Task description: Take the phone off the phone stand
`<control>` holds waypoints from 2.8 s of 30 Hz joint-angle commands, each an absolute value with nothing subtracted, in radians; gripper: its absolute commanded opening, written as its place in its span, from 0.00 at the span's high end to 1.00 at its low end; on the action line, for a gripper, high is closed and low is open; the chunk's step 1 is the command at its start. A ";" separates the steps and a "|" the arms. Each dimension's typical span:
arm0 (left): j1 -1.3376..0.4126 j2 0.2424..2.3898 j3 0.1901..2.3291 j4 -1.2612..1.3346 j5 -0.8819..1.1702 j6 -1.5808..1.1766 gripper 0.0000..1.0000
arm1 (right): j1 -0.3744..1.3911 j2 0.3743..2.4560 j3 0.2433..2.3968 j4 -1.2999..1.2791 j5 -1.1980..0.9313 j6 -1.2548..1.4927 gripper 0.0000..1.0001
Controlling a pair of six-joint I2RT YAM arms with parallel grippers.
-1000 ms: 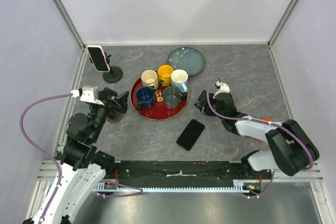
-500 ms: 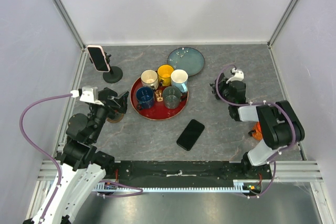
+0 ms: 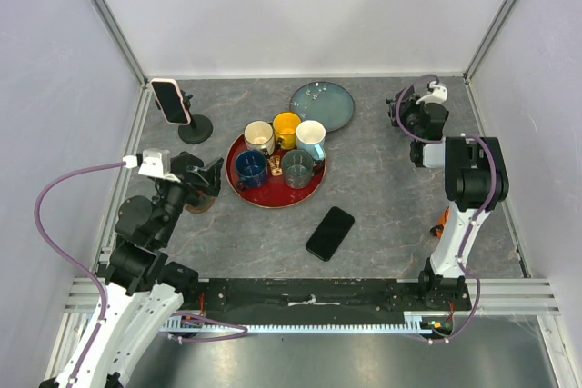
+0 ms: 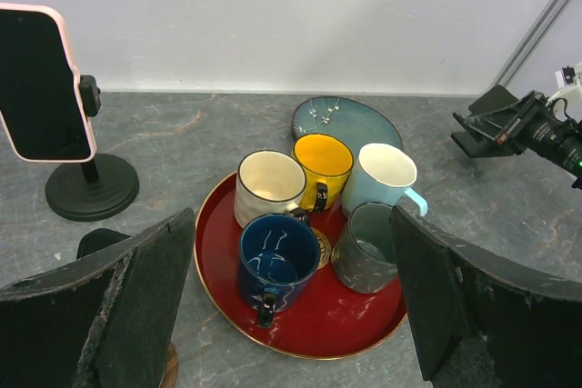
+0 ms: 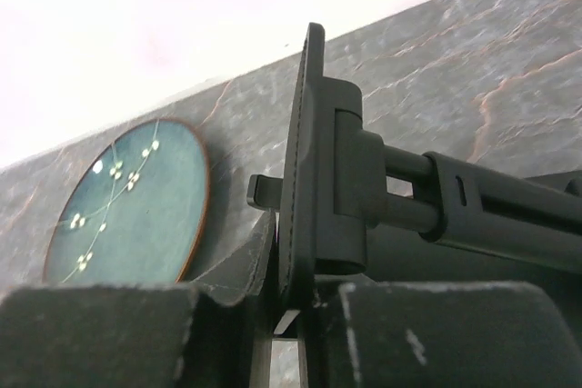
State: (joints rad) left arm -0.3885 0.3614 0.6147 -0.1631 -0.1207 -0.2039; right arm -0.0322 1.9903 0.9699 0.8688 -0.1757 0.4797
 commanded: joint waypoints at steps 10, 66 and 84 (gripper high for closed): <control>-0.390 0.382 0.609 -0.135 -0.121 -0.176 0.06 | -0.101 2.145 1.140 0.902 -0.299 0.670 0.75; -0.176 0.828 0.811 -0.420 -0.308 -0.144 0.00 | 0.448 1.201 0.394 0.851 -0.333 0.405 0.02; -0.422 1.025 0.934 -0.601 -0.817 -0.437 0.01 | 0.522 1.195 0.430 0.775 -0.278 0.351 0.02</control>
State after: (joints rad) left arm -0.3691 0.9764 0.8761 -0.5694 -0.6388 -0.3462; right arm 0.5133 1.2022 0.3973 0.7750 -0.2935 0.3798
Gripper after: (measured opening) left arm 0.994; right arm 0.982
